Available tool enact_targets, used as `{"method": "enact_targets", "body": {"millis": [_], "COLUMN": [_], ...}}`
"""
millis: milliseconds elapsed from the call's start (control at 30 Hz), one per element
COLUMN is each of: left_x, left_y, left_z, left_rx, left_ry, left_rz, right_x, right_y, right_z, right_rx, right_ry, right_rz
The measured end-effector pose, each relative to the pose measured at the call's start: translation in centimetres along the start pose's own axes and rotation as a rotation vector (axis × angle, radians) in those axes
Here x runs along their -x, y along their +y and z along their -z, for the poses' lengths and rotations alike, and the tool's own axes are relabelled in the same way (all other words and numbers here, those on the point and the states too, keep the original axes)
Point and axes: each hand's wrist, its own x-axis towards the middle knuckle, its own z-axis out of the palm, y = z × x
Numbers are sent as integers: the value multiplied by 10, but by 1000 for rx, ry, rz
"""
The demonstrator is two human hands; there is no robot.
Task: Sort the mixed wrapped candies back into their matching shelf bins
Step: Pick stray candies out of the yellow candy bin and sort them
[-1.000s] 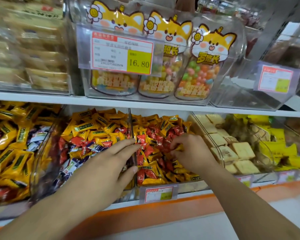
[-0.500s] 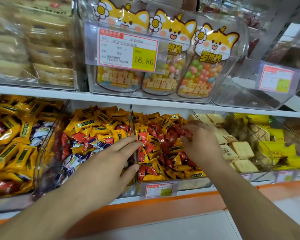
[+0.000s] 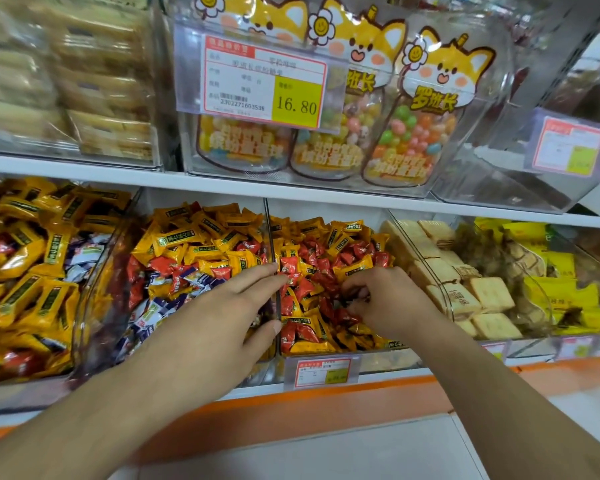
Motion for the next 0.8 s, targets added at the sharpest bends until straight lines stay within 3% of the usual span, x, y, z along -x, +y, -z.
{"method": "enact_targets", "body": {"millis": [400,800], "left_x": [-1,0], "left_y": [0,3], "left_z": [-1,2], "left_rx": [19,26], "left_ry": [40,71], "left_rz": [-17,-30], "right_x": [5,16], "right_y": [5,3], "right_z": [7,20], "right_rx": [-68,-291], "right_ry": [-39,148], "right_rz": [-19,-20]}}
